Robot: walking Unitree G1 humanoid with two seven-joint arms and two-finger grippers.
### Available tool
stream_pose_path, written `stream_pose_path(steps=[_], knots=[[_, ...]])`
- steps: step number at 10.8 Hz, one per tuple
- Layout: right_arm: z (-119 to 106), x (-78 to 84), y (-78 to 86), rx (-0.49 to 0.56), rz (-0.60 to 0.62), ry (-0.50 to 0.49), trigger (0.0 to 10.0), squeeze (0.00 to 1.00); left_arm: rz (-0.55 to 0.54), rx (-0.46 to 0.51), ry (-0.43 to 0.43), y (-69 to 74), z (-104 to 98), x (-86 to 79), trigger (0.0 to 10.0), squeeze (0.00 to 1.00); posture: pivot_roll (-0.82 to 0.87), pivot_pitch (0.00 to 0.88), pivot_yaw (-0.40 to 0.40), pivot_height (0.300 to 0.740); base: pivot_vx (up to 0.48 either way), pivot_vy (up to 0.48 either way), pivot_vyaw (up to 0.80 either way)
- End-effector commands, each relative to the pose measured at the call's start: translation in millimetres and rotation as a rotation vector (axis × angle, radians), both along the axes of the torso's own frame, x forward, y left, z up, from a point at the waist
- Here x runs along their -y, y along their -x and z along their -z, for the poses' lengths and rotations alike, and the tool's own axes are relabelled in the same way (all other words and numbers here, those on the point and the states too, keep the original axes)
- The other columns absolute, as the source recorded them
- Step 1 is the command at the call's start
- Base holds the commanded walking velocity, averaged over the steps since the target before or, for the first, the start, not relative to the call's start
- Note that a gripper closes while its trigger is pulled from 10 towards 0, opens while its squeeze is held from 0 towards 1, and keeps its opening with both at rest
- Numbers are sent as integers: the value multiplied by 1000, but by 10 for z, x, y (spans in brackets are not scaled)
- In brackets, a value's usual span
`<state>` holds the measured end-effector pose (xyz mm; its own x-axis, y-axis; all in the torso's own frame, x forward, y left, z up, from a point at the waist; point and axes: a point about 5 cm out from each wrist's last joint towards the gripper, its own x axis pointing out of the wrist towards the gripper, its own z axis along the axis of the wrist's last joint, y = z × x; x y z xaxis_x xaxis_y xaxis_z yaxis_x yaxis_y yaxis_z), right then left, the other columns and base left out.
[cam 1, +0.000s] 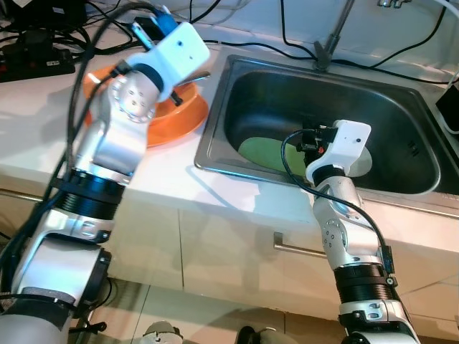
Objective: Kitchen organization
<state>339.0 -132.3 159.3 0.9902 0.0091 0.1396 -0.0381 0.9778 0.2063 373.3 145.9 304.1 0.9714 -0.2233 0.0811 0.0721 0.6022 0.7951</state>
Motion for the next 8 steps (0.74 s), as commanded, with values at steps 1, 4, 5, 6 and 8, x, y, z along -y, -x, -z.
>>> stream_pose_path(steps=[1, 4, 5, 6, 8], knots=[[9, 48, -7, 3, 16, 4, 10000, 0, 15, -3, 23, 22, -106, -4, 10000, 0, 21, 82, -107, 740, 0, 0, 0], [14, 43, -12, 1, 12, 5, 10000, 0, 48, 107, 54, 75, -296, 14, 10000, 0, 23, 81, -108, 740, 0, 0, 0], [14, 44, -14, 2, 11, 9, 10000, 0, 141, 291, 113, 179, -551, 143, 10000, 0, 20, 80, -109, 740, 0, 0, 0], [10, 46, -14, 3, 11, 11, 10000, 0, 200, 366, 133, 261, -660, 233, 10000, 0, 18, 78, -109, 740, 0, 0, 0], [6, 37, -13, 7, 10, 14, 10000, 0, 376, 416, 343, 385, -739, 413, 10000, 0, 17, 70, -106, 740, 0, 0, 0]])
